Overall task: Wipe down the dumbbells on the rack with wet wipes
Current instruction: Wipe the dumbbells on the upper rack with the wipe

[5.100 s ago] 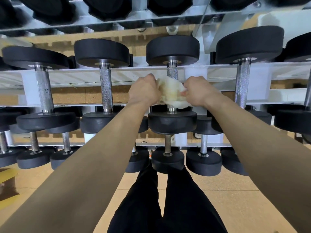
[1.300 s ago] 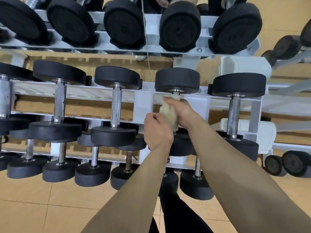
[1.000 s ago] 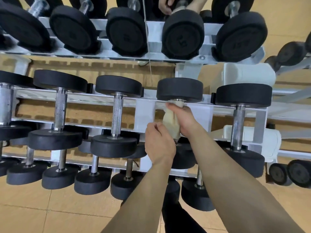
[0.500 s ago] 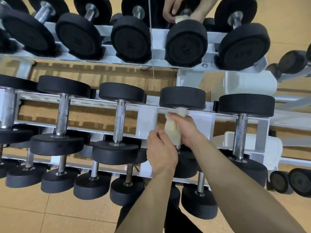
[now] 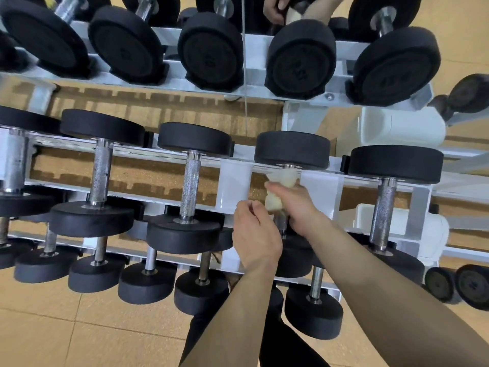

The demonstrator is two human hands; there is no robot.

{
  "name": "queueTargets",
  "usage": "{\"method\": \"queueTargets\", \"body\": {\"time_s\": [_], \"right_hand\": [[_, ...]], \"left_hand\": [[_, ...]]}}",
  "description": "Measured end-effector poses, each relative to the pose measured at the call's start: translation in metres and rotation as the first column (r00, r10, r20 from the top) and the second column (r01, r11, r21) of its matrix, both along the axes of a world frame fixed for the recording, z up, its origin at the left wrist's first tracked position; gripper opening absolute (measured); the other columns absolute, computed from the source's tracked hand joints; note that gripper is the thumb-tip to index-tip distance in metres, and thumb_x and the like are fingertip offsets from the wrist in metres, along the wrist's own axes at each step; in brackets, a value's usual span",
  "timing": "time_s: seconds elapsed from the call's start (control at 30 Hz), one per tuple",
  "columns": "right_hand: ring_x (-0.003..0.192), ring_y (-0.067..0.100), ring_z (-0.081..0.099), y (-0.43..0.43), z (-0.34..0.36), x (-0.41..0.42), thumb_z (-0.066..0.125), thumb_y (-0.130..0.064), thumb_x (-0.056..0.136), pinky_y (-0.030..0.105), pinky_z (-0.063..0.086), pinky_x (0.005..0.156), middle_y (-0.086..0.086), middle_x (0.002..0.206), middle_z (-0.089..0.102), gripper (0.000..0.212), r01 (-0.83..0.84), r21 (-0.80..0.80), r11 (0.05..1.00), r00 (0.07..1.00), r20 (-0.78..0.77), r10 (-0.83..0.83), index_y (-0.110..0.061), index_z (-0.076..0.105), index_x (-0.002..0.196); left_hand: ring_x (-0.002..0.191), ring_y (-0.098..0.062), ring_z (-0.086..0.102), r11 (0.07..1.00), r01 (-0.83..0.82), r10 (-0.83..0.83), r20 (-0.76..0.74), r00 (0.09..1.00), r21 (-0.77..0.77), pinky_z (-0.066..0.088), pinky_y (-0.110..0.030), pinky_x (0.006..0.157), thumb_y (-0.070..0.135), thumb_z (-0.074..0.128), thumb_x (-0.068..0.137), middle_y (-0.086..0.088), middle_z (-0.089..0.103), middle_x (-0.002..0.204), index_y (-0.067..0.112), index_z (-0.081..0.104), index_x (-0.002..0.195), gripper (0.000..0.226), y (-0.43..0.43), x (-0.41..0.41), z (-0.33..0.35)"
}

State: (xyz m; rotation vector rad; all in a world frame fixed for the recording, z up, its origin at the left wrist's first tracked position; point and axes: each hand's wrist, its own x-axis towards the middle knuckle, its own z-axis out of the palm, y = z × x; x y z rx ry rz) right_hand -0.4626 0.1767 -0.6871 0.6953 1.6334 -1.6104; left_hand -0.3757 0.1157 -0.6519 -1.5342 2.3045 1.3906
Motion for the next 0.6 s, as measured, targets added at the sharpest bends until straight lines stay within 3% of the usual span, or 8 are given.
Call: {"method": "queueTargets", "body": {"time_s": [0.17,0.33,0.4,0.5,0.6], "right_hand": [[0.093,0.026,0.072,0.007,-0.002,0.002,0.082,-0.013,0.082,0.039,0.057,0.083,0.01,0.093,0.073,0.028,-0.155,0.004,0.988,0.988,0.028,0.155,-0.005,0.068,0.104],[0.09,0.023,0.072,-0.004,0.0,-0.026,0.083,-0.02,0.082,0.038,0.059,0.082,0.006,0.094,0.075,0.024,-0.002,-0.028,1.0,1.0,-0.021,0.001,-0.01,0.072,0.101],[0.089,0.021,0.072,-0.003,0.0,-0.017,0.081,-0.025,0.084,0.035,0.059,0.077,0.004,0.093,0.075,0.026,-0.013,-0.007,1.0,0.999,-0.037,0.013,-0.011,0.072,0.104],[0.081,0.018,0.072,0.009,0.003,0.005,0.077,-0.031,0.088,0.029,0.055,0.066,0.0,0.083,0.076,0.019,-0.202,0.036,0.979,0.975,-0.086,0.204,-0.015,0.071,0.097],[0.083,0.013,0.073,0.025,0.007,0.015,0.074,-0.042,0.089,0.027,0.056,0.075,-0.003,0.091,0.078,0.027,-0.41,0.146,0.9,0.892,-0.143,0.43,-0.018,0.074,0.1]], "left_hand": [[0.093,-0.024,0.058,1.0,0.0,0.0,-0.007,1.0,0.007,0.047,-0.041,0.083,0.036,0.035,0.105,0.001,0.064,0.104,0.023,0.055,0.102,0.024,0.0,-0.001,0.002],[0.095,-0.022,0.059,1.0,-0.012,0.012,-0.011,1.0,0.024,0.047,-0.04,0.085,0.035,0.035,0.105,0.003,0.064,0.103,0.025,0.055,0.1,0.022,-0.001,0.0,0.002],[0.094,-0.023,0.059,1.0,-0.009,0.01,-0.011,1.0,0.023,0.047,-0.04,0.085,0.035,0.035,0.105,0.003,0.064,0.103,0.024,0.054,0.1,0.023,-0.001,0.0,0.002],[0.095,-0.024,0.059,1.0,-0.002,0.002,-0.013,1.0,0.015,0.046,-0.039,0.084,0.035,0.035,0.105,0.001,0.065,0.105,0.023,0.054,0.101,0.023,0.0,0.0,0.001],[0.096,-0.025,0.06,1.0,0.008,-0.007,-0.023,1.0,0.006,0.047,-0.04,0.086,0.035,0.037,0.104,0.001,0.066,0.105,0.024,0.055,0.101,0.021,-0.001,0.0,0.001]]}}
